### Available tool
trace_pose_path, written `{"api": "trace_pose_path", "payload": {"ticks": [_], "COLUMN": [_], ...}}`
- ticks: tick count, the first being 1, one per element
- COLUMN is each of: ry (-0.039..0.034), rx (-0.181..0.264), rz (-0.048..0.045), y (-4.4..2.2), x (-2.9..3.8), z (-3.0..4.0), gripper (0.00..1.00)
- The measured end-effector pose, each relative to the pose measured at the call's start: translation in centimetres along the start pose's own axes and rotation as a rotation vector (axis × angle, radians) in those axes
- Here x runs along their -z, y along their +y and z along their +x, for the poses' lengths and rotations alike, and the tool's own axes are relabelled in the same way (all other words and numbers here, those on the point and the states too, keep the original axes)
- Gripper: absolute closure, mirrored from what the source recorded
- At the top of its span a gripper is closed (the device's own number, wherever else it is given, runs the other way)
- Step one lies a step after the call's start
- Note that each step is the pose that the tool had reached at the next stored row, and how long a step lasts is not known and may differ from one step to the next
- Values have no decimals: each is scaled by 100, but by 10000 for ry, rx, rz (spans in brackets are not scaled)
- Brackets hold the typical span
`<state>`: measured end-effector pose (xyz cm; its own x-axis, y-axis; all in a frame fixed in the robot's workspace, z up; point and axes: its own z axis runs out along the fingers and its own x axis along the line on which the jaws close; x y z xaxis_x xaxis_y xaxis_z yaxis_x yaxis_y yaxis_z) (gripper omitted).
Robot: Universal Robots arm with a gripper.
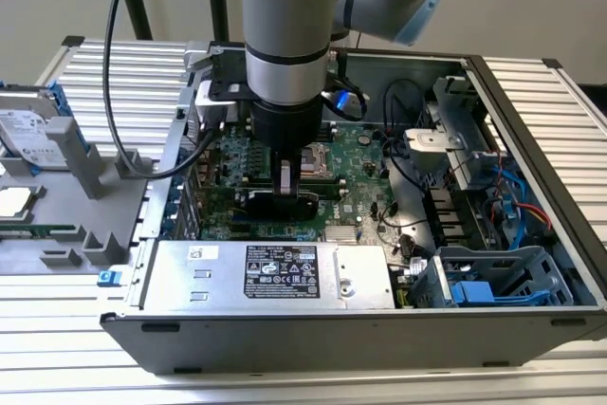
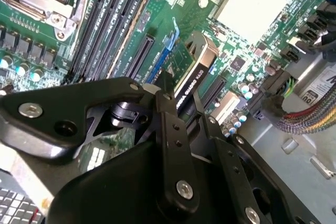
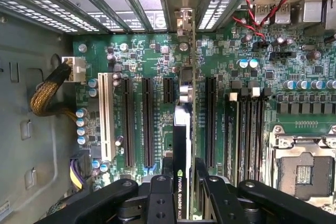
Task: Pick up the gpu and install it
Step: 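Insert the gpu into the slot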
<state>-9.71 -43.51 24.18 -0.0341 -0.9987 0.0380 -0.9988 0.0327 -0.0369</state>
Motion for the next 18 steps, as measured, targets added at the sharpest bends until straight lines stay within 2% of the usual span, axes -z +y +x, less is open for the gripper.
{"api": "trace_pose_path", "payload": {"ticks": [2,12,13,14,18], "ry": [5,16,-14,-39,-13], "rx": [-1,-2,-4,-5,-2], "rz": [-5,-11,2,21,6], "y": [1,1,1,0,2], "x": [-23,-24,-34,-49,-40], "z": [-2,-3,-6,-7,-3], "gripper": [100,100,0,0,0]}}
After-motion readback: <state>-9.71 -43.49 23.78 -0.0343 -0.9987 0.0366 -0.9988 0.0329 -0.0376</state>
